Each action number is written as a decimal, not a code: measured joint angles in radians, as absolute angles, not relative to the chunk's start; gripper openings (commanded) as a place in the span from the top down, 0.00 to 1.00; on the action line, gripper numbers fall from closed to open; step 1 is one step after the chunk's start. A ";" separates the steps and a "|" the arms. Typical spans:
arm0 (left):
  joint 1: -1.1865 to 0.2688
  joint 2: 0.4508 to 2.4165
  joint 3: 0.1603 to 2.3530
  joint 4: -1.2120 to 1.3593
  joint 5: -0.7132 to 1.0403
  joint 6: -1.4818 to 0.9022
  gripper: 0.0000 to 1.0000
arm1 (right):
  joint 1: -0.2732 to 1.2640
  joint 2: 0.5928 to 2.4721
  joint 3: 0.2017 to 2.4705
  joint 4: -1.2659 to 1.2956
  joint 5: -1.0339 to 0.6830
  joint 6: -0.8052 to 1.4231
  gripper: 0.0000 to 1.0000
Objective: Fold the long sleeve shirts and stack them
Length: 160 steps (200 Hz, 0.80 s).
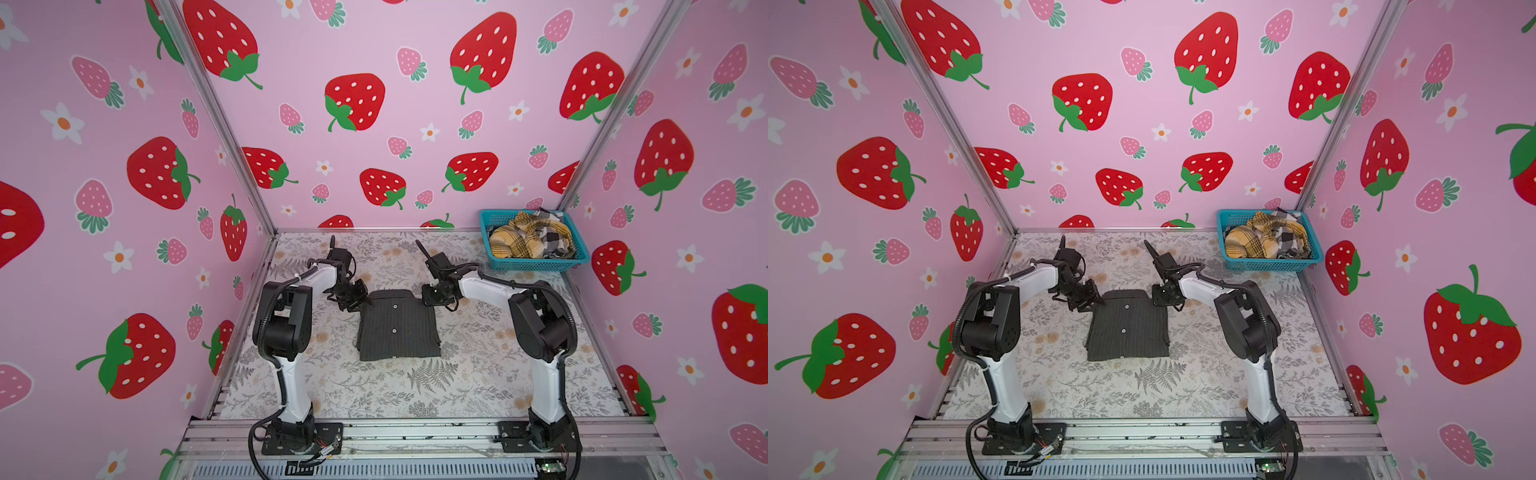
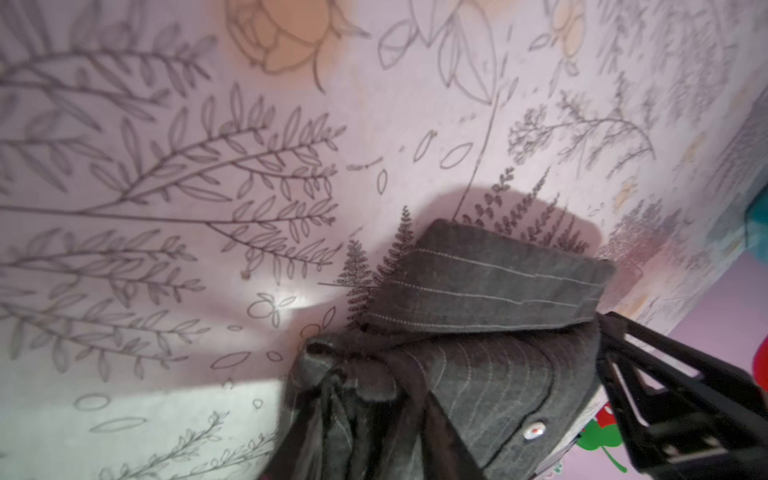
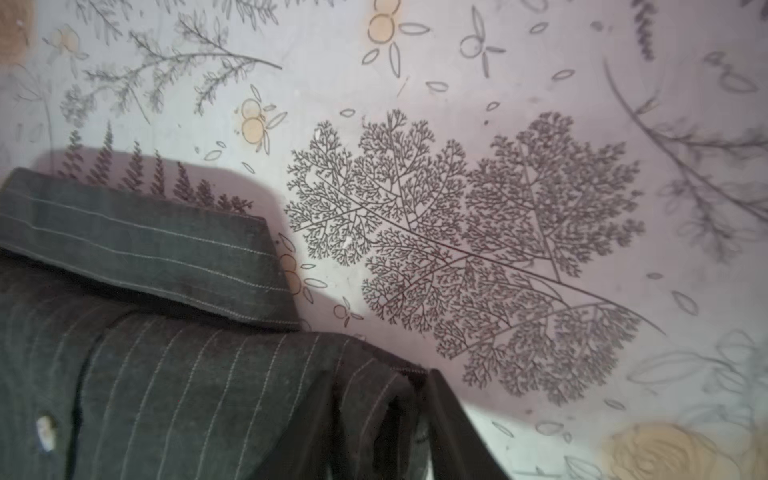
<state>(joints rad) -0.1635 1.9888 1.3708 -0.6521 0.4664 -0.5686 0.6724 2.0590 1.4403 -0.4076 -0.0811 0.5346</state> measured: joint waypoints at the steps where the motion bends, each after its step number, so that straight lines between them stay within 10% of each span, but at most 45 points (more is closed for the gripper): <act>1: -0.163 1.989 1.373 -0.653 0.467 -0.568 0.83 | 0.672 2.060 1.440 -0.409 -0.081 0.528 0.81; 13: -0.163 1.989 1.384 -0.652 0.471 -0.568 1.00 | 0.672 2.060 1.440 -0.404 -0.079 0.534 0.88; 123: -0.140 1.861 1.357 -0.520 0.471 -0.636 1.00 | 0.672 1.957 1.458 -0.359 -0.061 0.549 0.95; 160: -0.121 2.046 1.462 -0.495 0.471 -0.648 1.00 | 0.648 2.081 1.552 -0.333 -0.083 0.548 0.73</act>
<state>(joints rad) -0.1207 2.0457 1.4616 -0.4953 0.4713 -0.6479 0.6483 2.0811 1.5517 -0.3332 -0.0830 0.5480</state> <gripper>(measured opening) 0.043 0.163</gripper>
